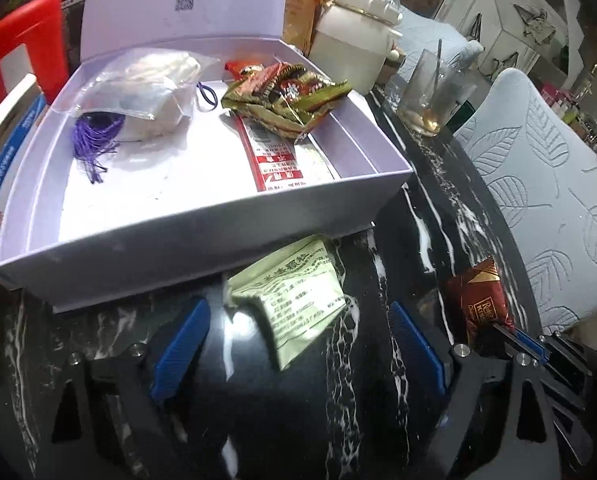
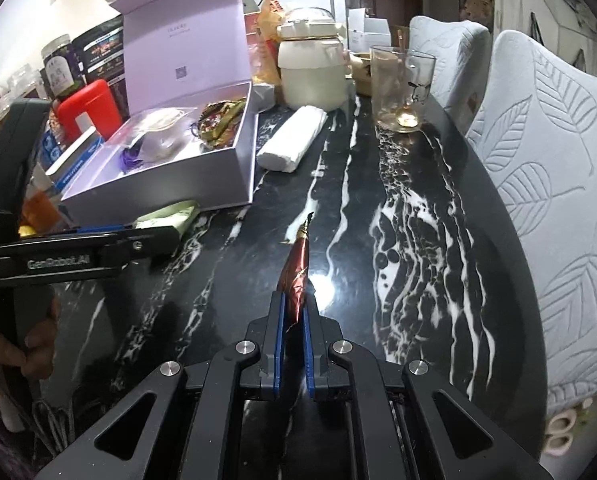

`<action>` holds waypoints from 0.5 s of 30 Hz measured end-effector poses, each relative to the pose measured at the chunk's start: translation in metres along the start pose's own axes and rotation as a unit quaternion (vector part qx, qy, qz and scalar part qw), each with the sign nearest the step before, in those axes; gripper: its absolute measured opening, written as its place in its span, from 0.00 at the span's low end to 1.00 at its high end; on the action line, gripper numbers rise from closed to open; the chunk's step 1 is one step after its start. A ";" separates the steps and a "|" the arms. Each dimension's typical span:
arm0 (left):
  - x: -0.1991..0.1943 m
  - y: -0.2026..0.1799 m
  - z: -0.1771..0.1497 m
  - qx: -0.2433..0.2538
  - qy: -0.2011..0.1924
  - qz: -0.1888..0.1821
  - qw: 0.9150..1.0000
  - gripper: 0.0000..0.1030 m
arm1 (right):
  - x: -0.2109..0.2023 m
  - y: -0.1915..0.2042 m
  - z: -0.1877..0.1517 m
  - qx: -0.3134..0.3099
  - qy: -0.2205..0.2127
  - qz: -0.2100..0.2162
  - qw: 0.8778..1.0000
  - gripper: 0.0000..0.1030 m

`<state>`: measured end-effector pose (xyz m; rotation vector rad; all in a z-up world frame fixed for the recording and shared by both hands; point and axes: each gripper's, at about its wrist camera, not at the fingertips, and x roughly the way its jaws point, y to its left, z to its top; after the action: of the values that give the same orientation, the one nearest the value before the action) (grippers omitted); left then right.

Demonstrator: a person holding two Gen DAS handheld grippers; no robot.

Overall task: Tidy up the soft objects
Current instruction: 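Grasp the green-and-white packet with the left tool while the right tool grasps the dark red packet, then lift both held packets and carry them over the lavender box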

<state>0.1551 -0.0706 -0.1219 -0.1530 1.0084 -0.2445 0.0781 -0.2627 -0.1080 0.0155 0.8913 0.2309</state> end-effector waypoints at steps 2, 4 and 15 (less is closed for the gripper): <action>0.002 -0.003 0.002 0.007 -0.005 0.009 1.000 0.87 | 0.005 -0.002 0.001 -0.002 0.007 0.001 1.000 0.08; 0.003 -0.006 0.002 0.012 -0.013 0.023 1.000 0.83 | 0.009 -0.002 0.002 -0.008 0.006 0.002 1.000 0.08; 0.003 -0.008 0.002 0.036 -0.031 0.060 0.997 0.55 | 0.029 0.011 0.014 -0.021 0.013 0.003 1.000 0.14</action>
<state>0.1573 -0.0788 -0.1214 -0.0331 0.9428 -0.1647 0.1043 -0.2450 -0.1201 -0.0238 0.9113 0.2558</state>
